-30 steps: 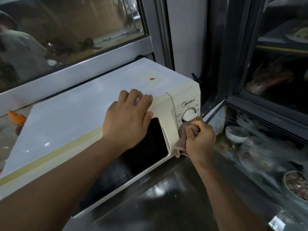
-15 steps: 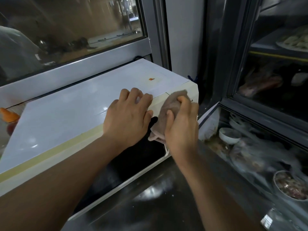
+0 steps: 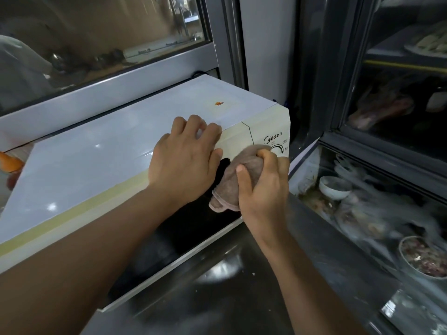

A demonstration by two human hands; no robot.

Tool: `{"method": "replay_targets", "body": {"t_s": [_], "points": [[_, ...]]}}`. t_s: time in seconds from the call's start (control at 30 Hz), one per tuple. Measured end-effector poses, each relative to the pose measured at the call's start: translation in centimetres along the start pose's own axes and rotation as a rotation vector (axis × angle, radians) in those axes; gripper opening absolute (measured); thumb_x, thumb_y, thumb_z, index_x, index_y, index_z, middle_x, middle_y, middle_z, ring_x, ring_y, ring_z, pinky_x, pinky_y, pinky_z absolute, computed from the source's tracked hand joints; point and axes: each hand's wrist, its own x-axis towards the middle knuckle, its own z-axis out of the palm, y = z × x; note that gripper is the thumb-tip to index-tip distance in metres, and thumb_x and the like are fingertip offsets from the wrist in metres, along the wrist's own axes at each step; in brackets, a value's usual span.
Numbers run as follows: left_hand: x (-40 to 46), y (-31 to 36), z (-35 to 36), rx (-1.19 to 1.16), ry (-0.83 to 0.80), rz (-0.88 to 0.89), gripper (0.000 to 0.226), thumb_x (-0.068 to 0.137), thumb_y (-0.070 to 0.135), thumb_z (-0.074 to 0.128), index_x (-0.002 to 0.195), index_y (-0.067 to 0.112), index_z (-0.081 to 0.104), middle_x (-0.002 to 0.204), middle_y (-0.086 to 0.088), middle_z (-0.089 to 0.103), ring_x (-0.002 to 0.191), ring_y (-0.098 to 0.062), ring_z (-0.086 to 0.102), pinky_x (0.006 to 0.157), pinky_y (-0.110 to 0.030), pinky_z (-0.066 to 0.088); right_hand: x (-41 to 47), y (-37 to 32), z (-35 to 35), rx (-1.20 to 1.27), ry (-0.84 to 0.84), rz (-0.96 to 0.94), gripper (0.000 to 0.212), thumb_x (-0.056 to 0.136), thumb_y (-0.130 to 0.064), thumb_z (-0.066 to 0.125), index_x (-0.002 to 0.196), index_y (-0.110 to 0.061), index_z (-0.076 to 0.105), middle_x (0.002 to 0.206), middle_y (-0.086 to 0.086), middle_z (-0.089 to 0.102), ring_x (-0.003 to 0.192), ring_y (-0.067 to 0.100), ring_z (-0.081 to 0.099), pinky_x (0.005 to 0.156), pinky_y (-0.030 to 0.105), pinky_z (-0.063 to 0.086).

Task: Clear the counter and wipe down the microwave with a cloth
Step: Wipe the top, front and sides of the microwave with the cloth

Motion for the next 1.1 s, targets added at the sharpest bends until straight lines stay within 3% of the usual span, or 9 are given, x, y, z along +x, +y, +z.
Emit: {"method": "replay_targets", "body": {"t_s": [0.07, 0.13, 0.33, 0.5, 0.7, 0.87, 0.97, 1.03, 1.1], "points": [[0.0, -0.1, 0.1, -0.002, 0.009, -0.002, 0.037, 0.088, 0.037, 0.036, 0.115, 0.018, 0.054, 0.113, -0.006, 0.054, 0.100, -0.029, 0.049, 0.062, -0.030, 0.032, -0.6, 0.3, 0.7, -0.043, 0.026, -0.032, 0.047, 0.089, -0.028, 0.061, 0.127, -0.004, 0.047, 0.117, 0.013, 0.044, 0.096, 0.024, 0.058, 0.076, 0.029, 0.050], [-0.1, -0.1, 0.2, 0.001, 0.020, 0.001, 0.037, 0.088, 0.036, 0.036, 0.115, 0.018, 0.054, 0.113, -0.006, 0.054, 0.100, -0.030, 0.049, 0.061, -0.030, 0.031, -1.1, 1.1, 1.4, -0.083, 0.036, -0.070, 0.052, 0.090, -0.038, 0.054, 0.128, -0.004, 0.046, 0.116, 0.016, 0.045, 0.095, 0.026, 0.061, 0.071, 0.030, 0.054], [0.0, -0.1, 0.2, 0.024, 0.032, 0.012, 0.035, 0.089, 0.035, 0.038, 0.114, 0.017, 0.054, 0.112, -0.008, 0.054, 0.098, -0.030, 0.049, 0.060, -0.030, 0.029, -2.8, 3.9, 1.7, -0.044, -0.021, -0.009, 0.062, 0.090, -0.046, 0.043, 0.139, -0.008, 0.035, 0.121, 0.011, 0.038, 0.099, 0.000, 0.041, 0.080, 0.007, 0.042], [-0.1, -0.1, 0.2, 0.030, 0.038, 0.012, 0.034, 0.090, 0.035, 0.037, 0.114, 0.018, 0.054, 0.113, -0.007, 0.054, 0.099, -0.029, 0.049, 0.059, -0.030, 0.030, -5.0, 6.7, 1.0, 0.056, -0.216, 0.128, 0.056, 0.097, -0.025, 0.044, 0.146, -0.007, 0.024, 0.133, 0.011, 0.034, 0.111, 0.008, 0.044, 0.078, -0.012, 0.027], [-0.2, 0.1, 0.2, 0.038, 0.037, 0.011, 0.034, 0.092, 0.035, 0.038, 0.116, 0.017, 0.053, 0.114, -0.008, 0.055, 0.101, -0.030, 0.049, 0.059, -0.030, 0.029, -2.1, 5.9, -0.3, 0.063, -0.133, 0.045, 0.042, 0.096, -0.009, 0.046, 0.138, -0.010, 0.044, 0.112, -0.004, 0.035, 0.090, -0.013, 0.041, 0.074, -0.010, 0.028], [-0.3, 0.1, 0.1, 0.023, 0.054, 0.013, 0.035, 0.092, 0.035, 0.038, 0.117, 0.017, 0.053, 0.116, -0.009, 0.055, 0.103, -0.031, 0.049, 0.061, -0.031, 0.029, -0.8, 5.8, 0.0, -0.029, -0.031, 0.057, 0.034, 0.094, -0.010, 0.052, 0.127, -0.006, 0.055, 0.108, 0.001, 0.050, 0.095, 0.006, 0.046, 0.077, -0.010, 0.022], [-0.3, 0.1, 0.2, 0.016, 0.049, 0.008, 0.037, 0.092, 0.036, 0.037, 0.119, 0.017, 0.052, 0.118, -0.009, 0.054, 0.104, -0.031, 0.049, 0.062, -0.031, 0.030, 1.4, 6.5, -0.5, -0.017, 0.048, 0.148, 0.025, 0.089, -0.009, 0.058, 0.112, -0.002, 0.062, 0.106, 0.010, 0.064, 0.098, 0.017, 0.058, 0.079, 0.007, 0.034], [-0.3, 0.1, 0.2, 0.019, 0.050, 0.017, 0.036, 0.092, 0.035, 0.037, 0.119, 0.017, 0.053, 0.117, -0.010, 0.055, 0.103, -0.032, 0.049, 0.061, -0.031, 0.031, 2.8, 6.9, -0.9, -0.023, 0.058, 0.176, 0.024, 0.086, -0.009, 0.062, 0.109, -0.001, 0.063, 0.102, 0.008, 0.067, 0.093, 0.017, 0.061, 0.079, 0.013, 0.039], [-0.3, 0.2, 0.2, 0.026, 0.052, 0.016, 0.036, 0.092, 0.035, 0.037, 0.118, 0.016, 0.053, 0.117, -0.010, 0.055, 0.103, -0.032, 0.050, 0.061, -0.031, 0.030, 4.1, 7.5, -1.6, -0.005, 0.026, 0.239, 0.020, 0.086, -0.010, 0.063, 0.105, -0.003, 0.063, 0.094, 0.004, 0.066, 0.078, 0.011, 0.059, 0.067, 0.004, 0.040]]}}
